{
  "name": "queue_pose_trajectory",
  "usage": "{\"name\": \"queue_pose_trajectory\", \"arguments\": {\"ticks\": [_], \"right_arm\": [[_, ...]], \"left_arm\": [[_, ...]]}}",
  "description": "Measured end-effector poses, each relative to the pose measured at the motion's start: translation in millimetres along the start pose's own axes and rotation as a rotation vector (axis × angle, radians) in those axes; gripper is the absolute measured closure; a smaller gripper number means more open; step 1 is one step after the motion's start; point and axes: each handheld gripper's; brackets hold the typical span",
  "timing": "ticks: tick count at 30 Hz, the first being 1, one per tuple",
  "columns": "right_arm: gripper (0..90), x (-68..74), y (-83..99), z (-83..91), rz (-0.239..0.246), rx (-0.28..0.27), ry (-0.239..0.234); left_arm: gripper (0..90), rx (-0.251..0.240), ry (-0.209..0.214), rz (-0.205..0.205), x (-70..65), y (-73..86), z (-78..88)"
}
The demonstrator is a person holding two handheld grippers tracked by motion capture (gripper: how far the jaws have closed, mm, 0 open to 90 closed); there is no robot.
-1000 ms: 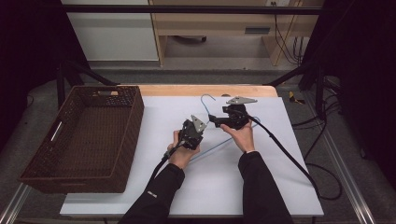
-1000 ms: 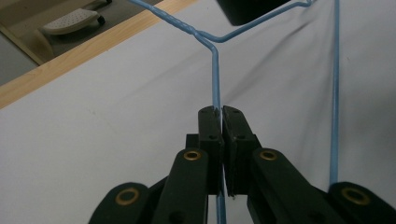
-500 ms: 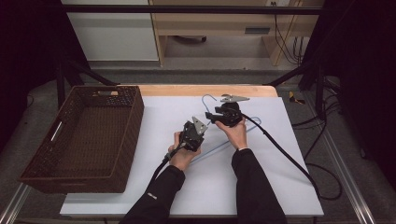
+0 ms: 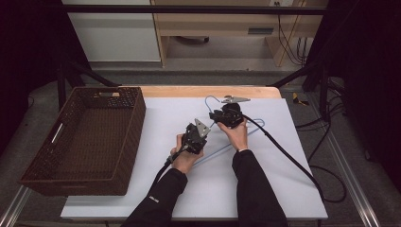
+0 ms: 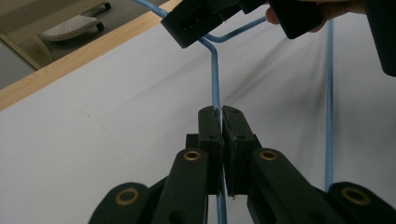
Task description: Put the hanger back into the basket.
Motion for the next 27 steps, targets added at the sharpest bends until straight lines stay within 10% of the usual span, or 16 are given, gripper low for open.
{"name": "queue_pose_trajectory", "arguments": {"ticks": [22, 27], "right_arm": [[86.1, 0.7, -1.9, 2.9, 0.001, 0.004, -0.012], [86.4, 2.3, -2.0, 4.5, 0.018, -0.003, -0.019]], "left_arm": [[86.5, -0.003, 0.028, -0.021, -1.2, 1.9, -1.2], [66.6, -0.010, 0.077, -0.041, 4.7, -1.9, 6.2]]}}
Point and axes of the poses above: each handheld gripper's, and its own axes: z roughly backward along the jaws, y roughly out of its underside, x roughly to its left, and after that the axes turned 4 degrees about z, right-handed
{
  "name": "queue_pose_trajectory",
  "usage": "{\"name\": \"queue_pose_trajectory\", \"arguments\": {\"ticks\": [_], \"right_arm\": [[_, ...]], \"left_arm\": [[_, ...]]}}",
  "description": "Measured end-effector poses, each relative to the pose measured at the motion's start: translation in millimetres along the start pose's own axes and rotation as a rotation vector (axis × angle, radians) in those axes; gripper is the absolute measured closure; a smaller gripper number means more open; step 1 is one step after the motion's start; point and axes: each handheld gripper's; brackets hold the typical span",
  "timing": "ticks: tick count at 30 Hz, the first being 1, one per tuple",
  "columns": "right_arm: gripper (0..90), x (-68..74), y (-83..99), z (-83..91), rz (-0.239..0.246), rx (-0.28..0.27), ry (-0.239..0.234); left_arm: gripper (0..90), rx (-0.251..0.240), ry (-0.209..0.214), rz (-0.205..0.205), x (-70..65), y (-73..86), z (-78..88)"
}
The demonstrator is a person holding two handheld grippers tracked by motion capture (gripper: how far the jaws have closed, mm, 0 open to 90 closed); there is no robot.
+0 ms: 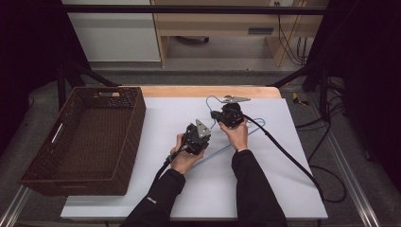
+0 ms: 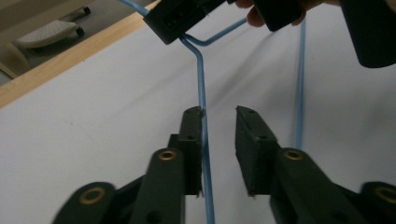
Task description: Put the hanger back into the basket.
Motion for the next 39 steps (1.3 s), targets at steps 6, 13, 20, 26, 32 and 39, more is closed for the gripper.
{"name": "queue_pose_trajectory", "arguments": {"ticks": [6, 13, 20, 26, 32, 39], "right_arm": [[86.4, 1.9, -0.5, 2.5, 0.026, -0.016, -0.005], [86.4, 4.2, -2.4, 7.8, 0.042, -0.031, -0.012], [86.4, 4.0, -2.6, 8.8, 0.051, -0.032, -0.009], [86.5, 4.5, -2.1, 8.1, 0.043, -0.030, -0.017], [86.4, 4.8, -2.3, 8.7, 0.047, -0.036, -0.026], [86.3, 4.5, -3.3, 11.4, 0.048, -0.040, -0.027]], "left_arm": [[49.4, 0.027, 0.149, 0.072, 17.8, -12.0, 7.3], [46.8, 0.140, 0.237, 0.094, 27.9, -19.3, -7.4], [65.6, 0.171, 0.240, 0.121, 30.2, -16.3, -20.3], [78.0, 0.160, 0.245, 0.151, 34.9, -16.4, -20.9], [81.8, 0.170, 0.242, 0.157, 34.5, -14.6, -25.1], [86.7, 0.162, 0.221, 0.175, 35.6, -14.0, -25.3]]}}
Point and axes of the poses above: each handheld gripper's, and its own axes: z roughly backward along the jaws, y roughly out of its underside, x roughly to its left, and after that the axes turned 4 degrees about z, right-handed
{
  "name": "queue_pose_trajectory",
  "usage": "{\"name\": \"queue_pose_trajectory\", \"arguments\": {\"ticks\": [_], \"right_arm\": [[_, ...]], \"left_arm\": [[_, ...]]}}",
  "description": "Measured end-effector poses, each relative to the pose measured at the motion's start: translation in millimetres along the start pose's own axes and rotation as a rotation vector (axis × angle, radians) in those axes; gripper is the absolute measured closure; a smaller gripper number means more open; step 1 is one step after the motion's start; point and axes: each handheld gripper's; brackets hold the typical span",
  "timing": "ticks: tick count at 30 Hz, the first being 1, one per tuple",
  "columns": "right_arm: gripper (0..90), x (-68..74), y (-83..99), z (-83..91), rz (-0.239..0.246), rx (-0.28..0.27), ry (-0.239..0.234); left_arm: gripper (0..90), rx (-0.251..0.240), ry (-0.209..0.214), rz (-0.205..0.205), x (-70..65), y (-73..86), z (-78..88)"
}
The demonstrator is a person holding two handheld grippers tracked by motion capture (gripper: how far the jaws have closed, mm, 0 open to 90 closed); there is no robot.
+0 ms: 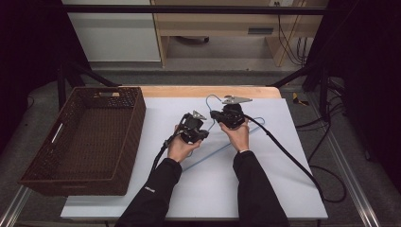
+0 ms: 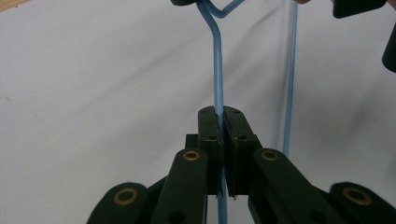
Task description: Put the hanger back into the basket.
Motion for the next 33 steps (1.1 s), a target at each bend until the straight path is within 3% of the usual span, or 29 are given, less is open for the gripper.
{"name": "queue_pose_trajectory", "arguments": {"ticks": [7, 12, 15, 16, 17, 22, 23, 24, 27, 28, 29, 30, 31, 33], "right_arm": [[85.3, 1.7, -2.0, 5.3, 0.001, -0.008, 0.017], [77.4, 4.0, -5.1, 16.2, 0.001, -0.035, 0.016], [69.3, 3.8, -9.4, 42.0, -0.005, -0.076, 0.011], [69.3, 3.8, -9.4, 42.0, -0.005, -0.076, 0.011], [65.9, 3.5, -9.8, 56.8, -0.020, -0.103, 0.002], [58.8, 2.3, -2.3, 99.5, -0.022, -0.147, 0.011], [58.8, 2.3, -2.3, 99.5, -0.022, -0.147, 0.011], [52.4, 1.7, 4.1, 116.4, -0.025, -0.150, 0.020], [42.1, 1.5, 18.2, 138.0, -0.018, -0.153, 0.054], [36.7, 1.3, 23.4, 144.1, -0.024, -0.154, 0.059], [36.7, 1.3, 23.4, 144.1, -0.024, -0.154, 0.059], [29.0, -0.5, 34.2, 155.2, -0.033, -0.160, 0.063], [29.0, -0.5, 34.2, 155.2, -0.033, -0.160, 0.063], [18.9, -1.3, 47.4, 169.3, -0.039, -0.170, 0.071]], "left_arm": [[87.2, -0.017, -0.004, 0.018, -3.9, -1.4, 2.5], [87.3, -0.027, -0.010, 0.017, -6.7, -3.0, 9.0], [87.4, -0.048, -0.012, 0.018, -8.4, -4.3, 14.3], [87.4, -0.056, -0.014, 0.018, -9.3, -4.8, 16.1], [87.4, -0.067, -0.011, 0.011, -10.8, -6.4, 21.2], [87.4, -0.104, -0.015, 0.002, -14.3, -11.0, 38.8], [87.4, -0.104, -0.015, 0.002, -14.3, -11.0, 38.8], [87.4, -0.110, -0.016, -0.007, -14.9, -12.4, 43.7], [87.4, -0.141, -0.025, -0.018, -19.2, -17.3, 59.8], [87.4, -0.155, -0.031, -0.031, -21.8, -21.1, 71.5], [87.4, -0.155, -0.031, -0.031, -21.8, -21.1, 71.5], [87.4, -0.169, -0.039, -0.044, -25.2, -24.6, 82.4], [87.4, -0.169, -0.039, -0.044, -25.2, -24.6, 82.4], [87.4, -0.187, -0.062, -0.060, -28.4, -28.4, 97.2]]}}
Point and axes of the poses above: each handheld gripper's, and its own axes: z roughly backward along the jaws, y roughly out of its underside, x roughly to its left, and after that the axes turned 4 degrees about z, right-handed
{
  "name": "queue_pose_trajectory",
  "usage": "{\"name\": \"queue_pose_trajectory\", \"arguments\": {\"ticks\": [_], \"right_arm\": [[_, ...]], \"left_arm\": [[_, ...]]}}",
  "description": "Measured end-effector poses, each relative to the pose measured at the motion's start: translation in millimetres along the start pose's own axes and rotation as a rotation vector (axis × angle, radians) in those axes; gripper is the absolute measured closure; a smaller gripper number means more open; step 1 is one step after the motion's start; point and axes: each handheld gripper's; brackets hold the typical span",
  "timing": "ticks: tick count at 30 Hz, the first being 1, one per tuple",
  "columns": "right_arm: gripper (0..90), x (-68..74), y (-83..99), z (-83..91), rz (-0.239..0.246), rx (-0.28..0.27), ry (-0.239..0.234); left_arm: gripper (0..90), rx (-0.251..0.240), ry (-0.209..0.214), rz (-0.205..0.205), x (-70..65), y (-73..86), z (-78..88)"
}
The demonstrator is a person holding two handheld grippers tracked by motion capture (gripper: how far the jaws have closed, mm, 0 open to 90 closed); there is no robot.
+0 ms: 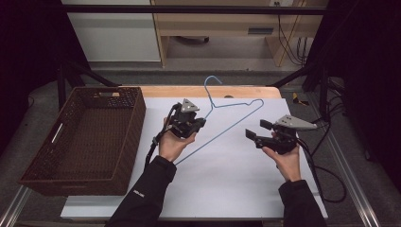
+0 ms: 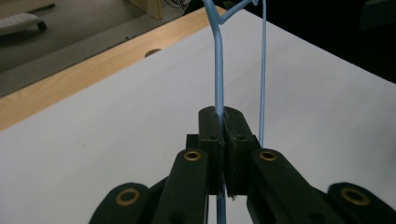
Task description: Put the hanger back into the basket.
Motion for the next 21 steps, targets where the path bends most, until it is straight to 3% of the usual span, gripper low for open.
{"name": "queue_pose_trajectory", "arguments": {"ticks": [3, 5, 9, 11, 14, 17, 21], "right_arm": [[14.6, -0.5, 9.8, 15.8, -0.004, -0.012, 0.001], [11.6, -0.5, 15.8, 26.5, -0.010, -0.017, 0.001], [8.6, 0.3, 25.3, 40.2, -0.022, -0.017, -0.009], [7.9, 0.3, 28.5, 42.1, -0.014, -0.015, -0.011], [6.2, 1.7, 37.5, 46.1, -0.012, 0.013, 0.005], [5.8, 2.1, 40.9, 47.5, -0.011, 0.015, 0.009], [4.8, 5.6, 42.3, 48.4, -0.002, 0.018, 0.009]], "left_arm": [[87.4, -0.006, -0.011, -0.007, 0.8, -2.8, 8.5], [87.4, -0.019, -0.032, -0.023, 3.0, -6.9, 26.8], [87.4, -0.041, -0.050, -0.032, 5.6, -10.3, 45.8], [87.4, -0.041, -0.072, -0.051, 9.4, -12.2, 59.9], [87.4, -0.074, -0.109, -0.049, 18.5, -13.1, 85.8], [87.4, -0.085, -0.125, -0.049, 24.2, -12.0, 97.1], [87.3, -0.092, -0.170, -0.049, 42.0, -6.5, 123.1]]}}
Point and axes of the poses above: each handheld gripper's, and its own axes: z roughly backward along the jaws, y roughly out of its underside, x roughly to its left, and after that the axes turned 4 degrees about z, right-handed
